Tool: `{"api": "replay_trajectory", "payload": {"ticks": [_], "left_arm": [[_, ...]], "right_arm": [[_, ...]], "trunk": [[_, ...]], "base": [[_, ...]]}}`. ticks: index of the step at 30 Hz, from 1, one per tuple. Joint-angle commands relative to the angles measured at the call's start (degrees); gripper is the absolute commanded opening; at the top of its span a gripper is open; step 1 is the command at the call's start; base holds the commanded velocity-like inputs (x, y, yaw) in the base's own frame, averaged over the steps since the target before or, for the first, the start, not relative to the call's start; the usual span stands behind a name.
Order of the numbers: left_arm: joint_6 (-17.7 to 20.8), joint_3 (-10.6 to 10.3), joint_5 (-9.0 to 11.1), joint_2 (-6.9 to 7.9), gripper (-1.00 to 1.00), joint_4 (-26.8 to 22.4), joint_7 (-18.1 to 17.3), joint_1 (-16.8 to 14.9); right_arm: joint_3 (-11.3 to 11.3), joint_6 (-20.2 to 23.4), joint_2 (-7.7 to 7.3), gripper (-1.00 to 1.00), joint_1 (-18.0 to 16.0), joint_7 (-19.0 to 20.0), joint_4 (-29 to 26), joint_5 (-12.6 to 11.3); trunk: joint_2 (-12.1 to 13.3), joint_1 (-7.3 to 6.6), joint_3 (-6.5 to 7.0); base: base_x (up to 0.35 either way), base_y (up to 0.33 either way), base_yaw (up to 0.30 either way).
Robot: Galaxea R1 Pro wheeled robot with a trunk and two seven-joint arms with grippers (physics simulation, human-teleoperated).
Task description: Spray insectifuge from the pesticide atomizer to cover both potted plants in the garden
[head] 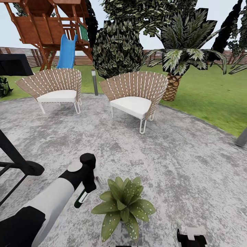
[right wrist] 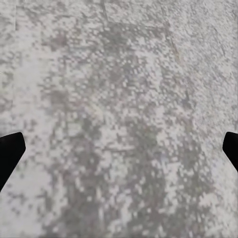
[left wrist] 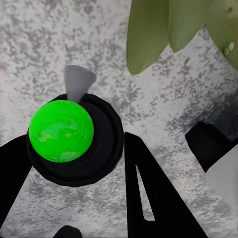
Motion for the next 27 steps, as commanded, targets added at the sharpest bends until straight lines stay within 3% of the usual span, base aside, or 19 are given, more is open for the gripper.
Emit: {"api": "replay_trajectory", "payload": {"ticks": [1,8,27], "left_arm": [[0.6,-0.32,-0.51,-0.06,-1.0,-0.02,-0.43,0.08],[0.59,0.2,-0.43,0.74,-1.0,0.34,-0.29,1.14],[0.86,0.19,-0.42,0.23,-1.0,-0.23,-0.37,0.11]], "right_arm": [[0.08,0.04,0.0,1.0,-0.03,-0.52,0.05,0.6],[0.08,0.04,-0.03,1.0,-0.03,-0.52,0.05,0.6],[-0.04,0.04,0.01,1.0,-0.03,-0.52,-0.07,0.51]], "trunk": [[-0.02,-0.01,-0.05],[-0.02,-0.01,-0.05],[-0.02,-0.01,-0.76]], "base": [[0.0,0.0,0.0],[0.0,0.0,0.0],[0.0,0.0,-0.007]]}}
